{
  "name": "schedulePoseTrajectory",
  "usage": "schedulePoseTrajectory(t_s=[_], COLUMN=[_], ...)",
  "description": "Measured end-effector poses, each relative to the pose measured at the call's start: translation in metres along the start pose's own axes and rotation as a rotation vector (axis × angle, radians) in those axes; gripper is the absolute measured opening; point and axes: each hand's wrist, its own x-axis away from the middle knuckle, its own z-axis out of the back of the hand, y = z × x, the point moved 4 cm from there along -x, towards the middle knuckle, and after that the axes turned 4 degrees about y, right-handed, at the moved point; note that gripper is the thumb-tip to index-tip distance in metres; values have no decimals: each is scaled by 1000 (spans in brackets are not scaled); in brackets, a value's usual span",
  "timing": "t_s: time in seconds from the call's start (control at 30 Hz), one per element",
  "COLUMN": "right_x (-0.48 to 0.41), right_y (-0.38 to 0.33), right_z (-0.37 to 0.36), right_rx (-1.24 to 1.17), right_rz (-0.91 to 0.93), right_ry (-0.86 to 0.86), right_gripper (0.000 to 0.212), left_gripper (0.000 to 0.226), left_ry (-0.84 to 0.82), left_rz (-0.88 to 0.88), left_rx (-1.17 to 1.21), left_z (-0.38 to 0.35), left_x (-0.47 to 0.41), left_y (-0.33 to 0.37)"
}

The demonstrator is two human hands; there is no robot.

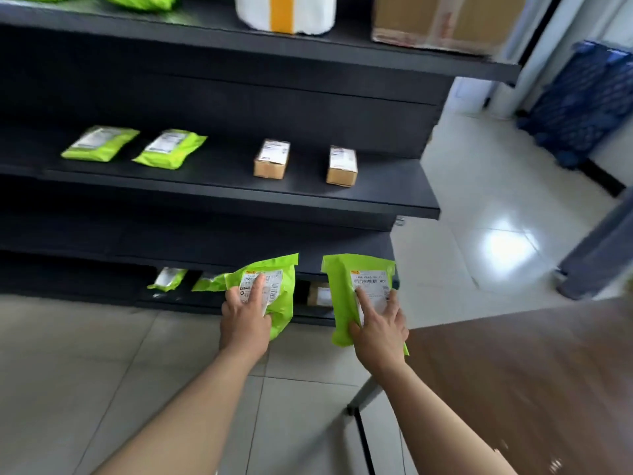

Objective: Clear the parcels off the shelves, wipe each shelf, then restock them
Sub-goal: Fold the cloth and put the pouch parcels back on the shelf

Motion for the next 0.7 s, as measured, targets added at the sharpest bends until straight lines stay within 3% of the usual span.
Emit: schedulePoseTrajectory(t_s=[0.37, 0.7], right_x=[-23, -46], right_y=[-191, -343], right_z=[-75, -163], right_rx=[89, 85], right_rz=[178, 186], right_ry=[-96, -133], right_gripper=[60, 60], left_gripper=[76, 74], left_ry=[66, 40], left_rz=[158, 211], left_rx=[-25, -101], left_z=[79, 137], left_x=[-71, -166], left_y=[-162, -303])
